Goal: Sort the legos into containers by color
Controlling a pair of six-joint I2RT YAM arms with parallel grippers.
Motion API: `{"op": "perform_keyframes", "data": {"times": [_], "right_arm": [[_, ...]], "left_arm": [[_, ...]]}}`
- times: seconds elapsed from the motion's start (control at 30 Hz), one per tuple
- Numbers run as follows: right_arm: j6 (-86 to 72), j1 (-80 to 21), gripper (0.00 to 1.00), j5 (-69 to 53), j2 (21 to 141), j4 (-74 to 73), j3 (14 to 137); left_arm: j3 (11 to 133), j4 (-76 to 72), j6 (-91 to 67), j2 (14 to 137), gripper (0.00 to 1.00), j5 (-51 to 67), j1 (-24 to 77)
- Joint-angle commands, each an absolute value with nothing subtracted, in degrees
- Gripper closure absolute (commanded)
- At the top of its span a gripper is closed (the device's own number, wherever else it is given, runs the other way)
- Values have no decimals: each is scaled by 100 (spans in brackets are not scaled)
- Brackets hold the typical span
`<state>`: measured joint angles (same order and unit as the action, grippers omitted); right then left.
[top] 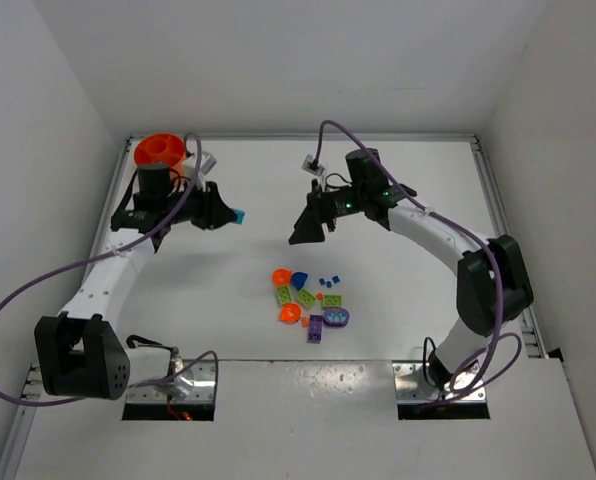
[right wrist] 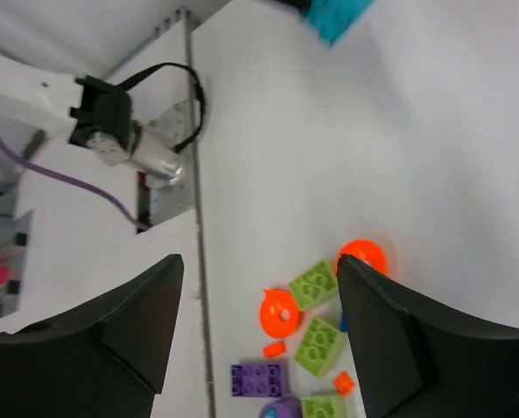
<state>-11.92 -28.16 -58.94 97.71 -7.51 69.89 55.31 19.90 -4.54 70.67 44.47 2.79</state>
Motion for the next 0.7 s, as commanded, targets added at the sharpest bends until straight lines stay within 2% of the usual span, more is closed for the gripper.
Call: {"op": "perform_keyframes", "data": {"times": [0.0,0.17,0.47,0.67], "right_arm": [[-255,-2725,28,-5222,9299,-1195,6944],[-79,-2725,27,-4896,9193,-1266,6882],[-26,-2725,27,-4896,9246,-1318,6935],[-26,-2725,27,-4896,9299,-1266,6882]], "left_arm": [[6239,1784,-439,7267,100,1815,115],[7240,1784,-545,8303,100,406,-184],[8489,1890,-545,9798,100,-351,-492],[9131,1942,-676,10326,100,-352,-720]]}}
